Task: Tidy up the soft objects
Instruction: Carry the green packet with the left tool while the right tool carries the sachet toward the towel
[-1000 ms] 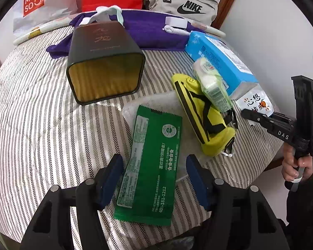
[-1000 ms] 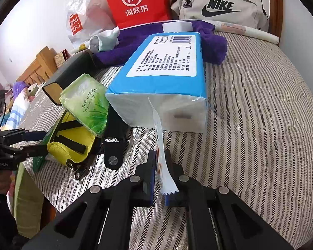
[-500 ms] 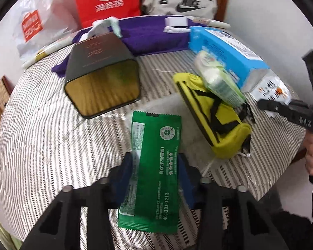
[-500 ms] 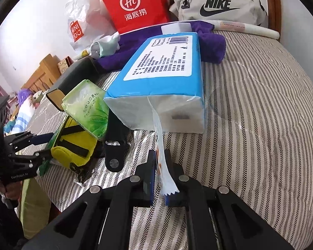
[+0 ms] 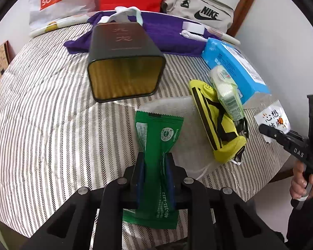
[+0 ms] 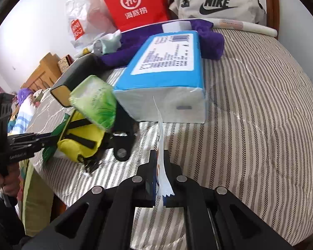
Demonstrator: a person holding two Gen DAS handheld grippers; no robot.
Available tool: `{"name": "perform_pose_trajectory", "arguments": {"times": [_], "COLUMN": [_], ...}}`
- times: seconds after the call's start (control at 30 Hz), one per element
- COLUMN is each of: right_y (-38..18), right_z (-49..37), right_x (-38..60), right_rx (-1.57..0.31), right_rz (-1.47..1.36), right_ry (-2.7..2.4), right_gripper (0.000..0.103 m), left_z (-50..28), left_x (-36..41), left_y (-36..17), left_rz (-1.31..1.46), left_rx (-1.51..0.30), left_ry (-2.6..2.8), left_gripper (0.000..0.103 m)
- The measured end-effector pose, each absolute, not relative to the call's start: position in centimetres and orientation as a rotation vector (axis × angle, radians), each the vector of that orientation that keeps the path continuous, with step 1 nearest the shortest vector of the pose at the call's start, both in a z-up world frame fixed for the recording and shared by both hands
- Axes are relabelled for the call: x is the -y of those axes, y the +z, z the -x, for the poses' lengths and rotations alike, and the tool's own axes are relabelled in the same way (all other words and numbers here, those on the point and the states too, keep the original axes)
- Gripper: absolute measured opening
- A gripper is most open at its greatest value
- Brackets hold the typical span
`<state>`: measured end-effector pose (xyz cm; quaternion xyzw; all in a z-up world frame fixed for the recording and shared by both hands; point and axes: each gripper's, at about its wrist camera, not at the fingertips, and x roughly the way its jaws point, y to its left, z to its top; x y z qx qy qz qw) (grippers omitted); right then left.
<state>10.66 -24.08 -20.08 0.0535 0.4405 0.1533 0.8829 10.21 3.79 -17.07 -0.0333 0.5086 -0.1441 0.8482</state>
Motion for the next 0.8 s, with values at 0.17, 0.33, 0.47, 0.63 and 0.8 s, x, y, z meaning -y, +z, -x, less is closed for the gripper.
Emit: {"name": "perform_pose_trajectory", "arguments": {"times": [0.17,0.33,0.47,0.63,0.8], "right_y": [-18.4,-16.8,-15.4,-13.4,-11.5], "right_z": [-9.5,-8.9,-9.0,-10.0,-12.2], "right_x": [23.9,23.8,23.8,23.6,23.3], "right_rx": [-0.889,-0.865,-0.854,-0.834,-0.815], "right_rz": [-0.093,-0.092,-0.094,-0.082,-0.060], "right_ry": [0.333,0.352,0.356,0.369,0.379], "right_gripper": [0.004,0.004,0.004,0.004,0.004], "left_z": [-9.6,-9.1,-9.1,-10.1,-12.5], "left_x": [-4.7,-5.5,-6.3,-7.0,-7.5], "left_y": [-15.4,-14.0,-12.5,-10.3,-8.3], "left_rz": [0.094,0.110,0.164,0.191,0.201], "left_rx": [-1.033,-1.003,-0.978,-0.937,-0.913], "left_ry": [-0.307,-0.309,-0.327,-0.335,-0.338], "left_gripper": [0.018,0.018,0.018,0.018,0.018]}}
